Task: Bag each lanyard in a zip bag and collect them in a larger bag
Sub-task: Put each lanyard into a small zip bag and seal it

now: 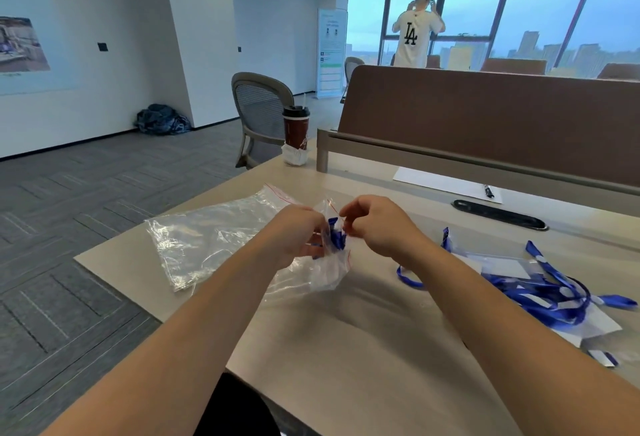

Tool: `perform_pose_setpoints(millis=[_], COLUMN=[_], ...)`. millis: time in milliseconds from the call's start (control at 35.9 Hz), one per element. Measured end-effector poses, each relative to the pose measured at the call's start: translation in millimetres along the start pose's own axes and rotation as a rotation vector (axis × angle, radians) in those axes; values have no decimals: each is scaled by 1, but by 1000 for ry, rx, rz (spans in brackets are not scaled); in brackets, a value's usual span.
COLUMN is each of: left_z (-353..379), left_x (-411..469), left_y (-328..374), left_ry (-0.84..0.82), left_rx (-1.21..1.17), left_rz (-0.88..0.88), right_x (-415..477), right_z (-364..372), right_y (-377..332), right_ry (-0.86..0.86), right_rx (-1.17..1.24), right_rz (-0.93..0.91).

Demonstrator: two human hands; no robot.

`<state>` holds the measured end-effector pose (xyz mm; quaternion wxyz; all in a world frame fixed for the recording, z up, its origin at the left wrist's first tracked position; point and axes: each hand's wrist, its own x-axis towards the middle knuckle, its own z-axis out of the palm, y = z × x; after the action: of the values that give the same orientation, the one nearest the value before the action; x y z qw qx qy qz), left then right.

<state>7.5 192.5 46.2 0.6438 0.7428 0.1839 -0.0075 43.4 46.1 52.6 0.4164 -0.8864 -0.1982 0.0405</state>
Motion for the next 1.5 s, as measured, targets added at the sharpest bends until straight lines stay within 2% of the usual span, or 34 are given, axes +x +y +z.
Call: perform_pose_setpoints(millis=[111,223,306,417,612,807,918,1058,1141,1252,1308,1364,1503], left_z=[-2,-3,-4,-7,-10,-16,-17,-19,-21,-26,-27,-28,-29], left_x=[-5,-8,-7,-6,-9,-10,-22,-42,-48,-51,-52,-52,-51], left_y=[3,3,-1,0,9,14,19,22,19,14,13,14,18], left_ry=[-24,-43,-46,-88,-134,-69,-39,-78,-54,-16,-20,-39,-24], left_rx=[-87,-127,-139,-135,-93,33,331,509,533,514,500,478,403], left_rz=[-11,-19,-10,27,87,143,166,176,206,214,207,190,179], right_x=[0,1,5,11,13,12,10,2,-4,-12,-13,-13,-11], right_z=[2,2,2,-1,-9,-14,-17,-19,-15,-14,-17,-21,-25], right_y=[2,3,7,3,-2,-10,-11,-13,-12,-8,-6,-3,0], right_ry=[7,182,255,148,130,211,251,272,258,296,301,256,159], right_rx=[-33,7,45,147,191,411,491,563,505,248,242,220,-8], right_rz=[-29,-53,15,194,220,338,379,390,359,230,174,109,2])
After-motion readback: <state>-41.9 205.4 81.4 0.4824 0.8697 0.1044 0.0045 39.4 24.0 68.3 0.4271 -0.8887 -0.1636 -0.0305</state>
